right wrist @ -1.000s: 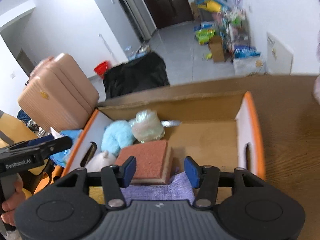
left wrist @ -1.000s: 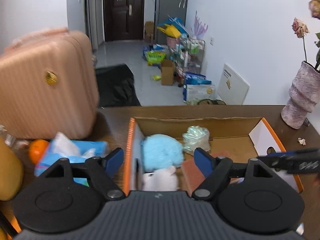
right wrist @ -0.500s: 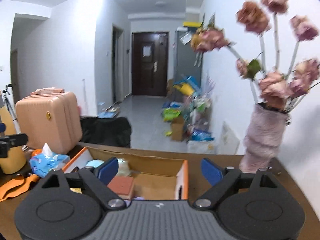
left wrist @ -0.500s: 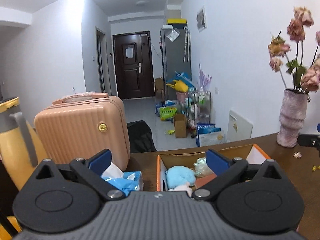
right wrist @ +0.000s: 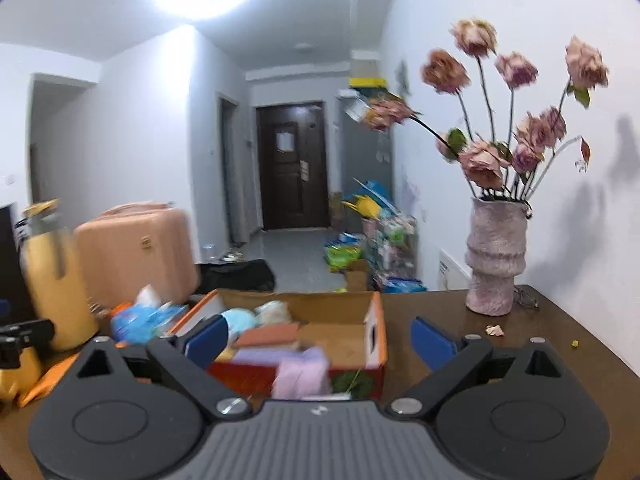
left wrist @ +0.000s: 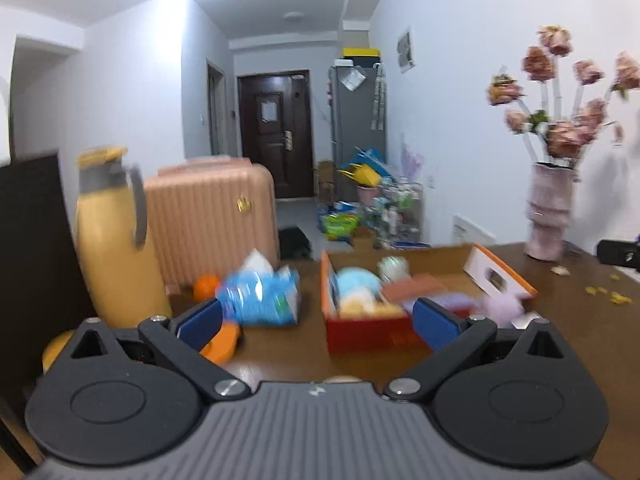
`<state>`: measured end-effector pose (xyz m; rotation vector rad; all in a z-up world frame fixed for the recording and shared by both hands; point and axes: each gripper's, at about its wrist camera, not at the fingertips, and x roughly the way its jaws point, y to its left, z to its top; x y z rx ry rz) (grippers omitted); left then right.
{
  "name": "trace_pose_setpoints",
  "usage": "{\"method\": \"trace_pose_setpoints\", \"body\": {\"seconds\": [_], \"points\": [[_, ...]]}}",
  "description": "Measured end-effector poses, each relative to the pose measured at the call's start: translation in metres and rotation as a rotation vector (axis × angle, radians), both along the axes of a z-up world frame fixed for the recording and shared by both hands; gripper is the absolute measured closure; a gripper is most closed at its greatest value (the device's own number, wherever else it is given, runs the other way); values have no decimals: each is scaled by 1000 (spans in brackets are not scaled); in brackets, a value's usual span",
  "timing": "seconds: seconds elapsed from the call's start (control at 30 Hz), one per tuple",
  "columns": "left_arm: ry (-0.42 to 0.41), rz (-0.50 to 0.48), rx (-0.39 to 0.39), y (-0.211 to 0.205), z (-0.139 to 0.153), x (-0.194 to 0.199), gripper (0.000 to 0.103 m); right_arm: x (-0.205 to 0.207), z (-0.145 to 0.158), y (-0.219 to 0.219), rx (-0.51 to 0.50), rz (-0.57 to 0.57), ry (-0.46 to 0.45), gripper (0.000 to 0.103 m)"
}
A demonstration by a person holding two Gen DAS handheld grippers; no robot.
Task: Organize soft objects
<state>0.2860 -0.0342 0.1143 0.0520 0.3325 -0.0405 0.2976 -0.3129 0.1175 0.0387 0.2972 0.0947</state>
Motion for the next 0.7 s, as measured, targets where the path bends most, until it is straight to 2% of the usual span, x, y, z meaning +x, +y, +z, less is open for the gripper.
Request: {"method": "trace_pose_setpoints", "body": {"seconds": [0.1, 0.2, 0.37, 0.47, 0.57, 0.7], "points": [[-4, -16, -19, 14, -25, -52, 0, -57, -20, 11, 5, 28, -48, 1], [-19, 4, 30, 25, -48, -94, 0, -111, -44, 19, 36, 45, -93, 0], [-15, 51, 57, 44, -82, -150, 0, -183, -88, 33, 14, 33, -85, 0], [23, 56, 62, 52, -100, -175, 0, -210, -107, 36, 70, 16, -36, 0], [42, 56, 50, 57, -108, -187, 0, -229, -121, 33, 157, 25, -28, 0], [27, 48, 46, 55, -107, -192, 0, -237, -125, 40, 106, 23, -22, 0]]}}
